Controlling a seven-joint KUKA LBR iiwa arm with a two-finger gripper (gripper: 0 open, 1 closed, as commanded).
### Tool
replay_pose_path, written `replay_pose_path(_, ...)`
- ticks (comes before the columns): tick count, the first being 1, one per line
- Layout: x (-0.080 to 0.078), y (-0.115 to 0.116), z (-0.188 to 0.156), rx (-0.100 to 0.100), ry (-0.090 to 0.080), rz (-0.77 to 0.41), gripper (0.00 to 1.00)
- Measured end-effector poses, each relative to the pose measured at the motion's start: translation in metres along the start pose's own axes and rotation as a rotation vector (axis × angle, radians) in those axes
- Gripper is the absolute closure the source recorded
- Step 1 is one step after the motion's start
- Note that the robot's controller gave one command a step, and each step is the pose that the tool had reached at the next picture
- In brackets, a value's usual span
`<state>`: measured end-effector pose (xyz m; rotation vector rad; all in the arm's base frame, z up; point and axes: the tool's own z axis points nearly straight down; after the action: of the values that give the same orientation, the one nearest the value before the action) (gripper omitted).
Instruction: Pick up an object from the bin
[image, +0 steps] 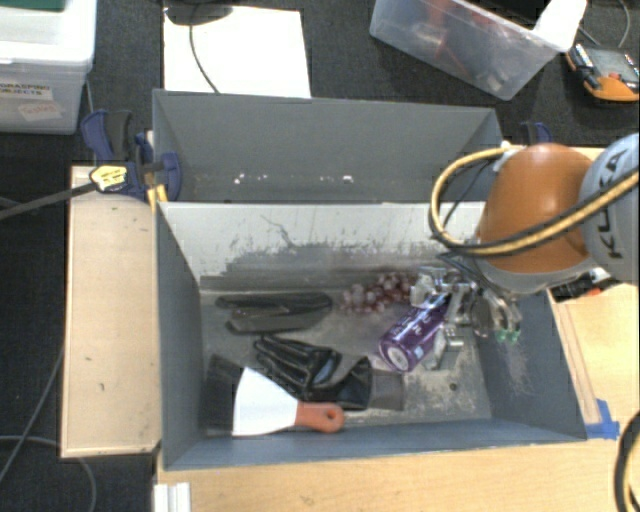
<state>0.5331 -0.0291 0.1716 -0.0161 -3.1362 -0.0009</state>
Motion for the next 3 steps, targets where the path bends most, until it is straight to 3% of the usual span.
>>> replay_pose_path(1,-0.002,0.000,-0.005,0.001,-0.008,-0.002,0.00)
replay_pose_path(2,-0.031,-0.038,0.086,0.002,-0.010,-0.287,0.00)
replay_pose_path(3,-0.027,-0.041,0.101,0.001,-0.010,-0.255,0.00)
